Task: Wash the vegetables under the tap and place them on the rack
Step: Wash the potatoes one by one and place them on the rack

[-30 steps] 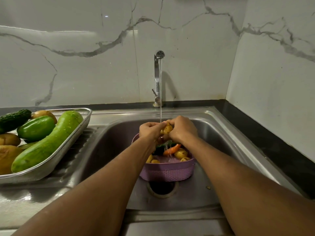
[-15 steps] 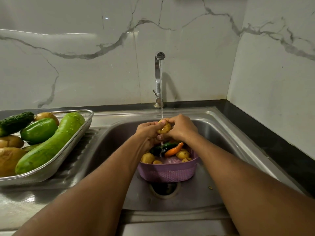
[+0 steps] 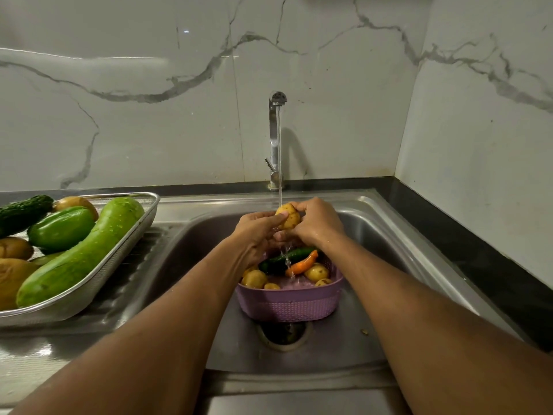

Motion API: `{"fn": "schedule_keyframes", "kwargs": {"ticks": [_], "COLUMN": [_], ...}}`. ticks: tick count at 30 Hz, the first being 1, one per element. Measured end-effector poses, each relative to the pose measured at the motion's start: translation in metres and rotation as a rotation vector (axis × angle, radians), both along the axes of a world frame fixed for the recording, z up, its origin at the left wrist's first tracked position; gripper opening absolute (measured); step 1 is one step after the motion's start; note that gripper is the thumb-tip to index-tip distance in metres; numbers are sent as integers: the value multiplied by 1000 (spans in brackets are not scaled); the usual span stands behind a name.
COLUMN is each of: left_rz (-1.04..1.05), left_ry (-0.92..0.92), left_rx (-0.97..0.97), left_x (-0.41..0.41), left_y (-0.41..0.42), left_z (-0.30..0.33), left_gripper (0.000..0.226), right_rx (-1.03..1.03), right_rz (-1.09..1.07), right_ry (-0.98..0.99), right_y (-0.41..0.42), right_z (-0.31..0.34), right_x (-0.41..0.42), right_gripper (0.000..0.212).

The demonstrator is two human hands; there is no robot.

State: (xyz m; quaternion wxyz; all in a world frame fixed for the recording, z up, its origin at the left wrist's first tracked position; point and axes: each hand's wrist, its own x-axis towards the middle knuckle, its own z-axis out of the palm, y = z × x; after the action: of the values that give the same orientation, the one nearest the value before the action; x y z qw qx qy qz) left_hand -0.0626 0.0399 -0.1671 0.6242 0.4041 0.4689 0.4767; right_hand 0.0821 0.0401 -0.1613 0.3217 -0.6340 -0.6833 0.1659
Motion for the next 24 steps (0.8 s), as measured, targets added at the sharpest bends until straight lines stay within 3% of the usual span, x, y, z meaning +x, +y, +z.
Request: {"fn": "schedule_keyframes", "kwargs": {"ticks": [2, 4, 6, 8, 11, 17, 24], "left_rz": [41, 77, 85, 68, 108, 267, 115], "left_ry": [45, 225, 446, 524, 432, 241, 99], "left_rx": [33, 117, 216, 232, 166, -34, 18], "left_x": [3, 10, 20, 27, 26, 6, 12], "left_y": [0, 2, -1, -1, 3, 5, -1], "left_z": [0, -6, -10, -13, -13, -14, 0], "left_gripper": [27, 24, 21, 26, 32, 37, 28], "right_rx": [9, 11, 29, 25, 13, -3, -60], "right_rz": [-32, -29, -17, -17, 55, 170, 142], "right_ry": [-4, -70, -199, -250, -255, -237, 113], "right_y": [1, 0, -1, -2, -1, -8, -4], "right_z": [1, 0, -2, -4, -4, -3, -10], "right_x": [0, -1, -4, -7, -11, -19, -4], "right_gripper": [31, 22, 19, 22, 46, 73, 83]}}
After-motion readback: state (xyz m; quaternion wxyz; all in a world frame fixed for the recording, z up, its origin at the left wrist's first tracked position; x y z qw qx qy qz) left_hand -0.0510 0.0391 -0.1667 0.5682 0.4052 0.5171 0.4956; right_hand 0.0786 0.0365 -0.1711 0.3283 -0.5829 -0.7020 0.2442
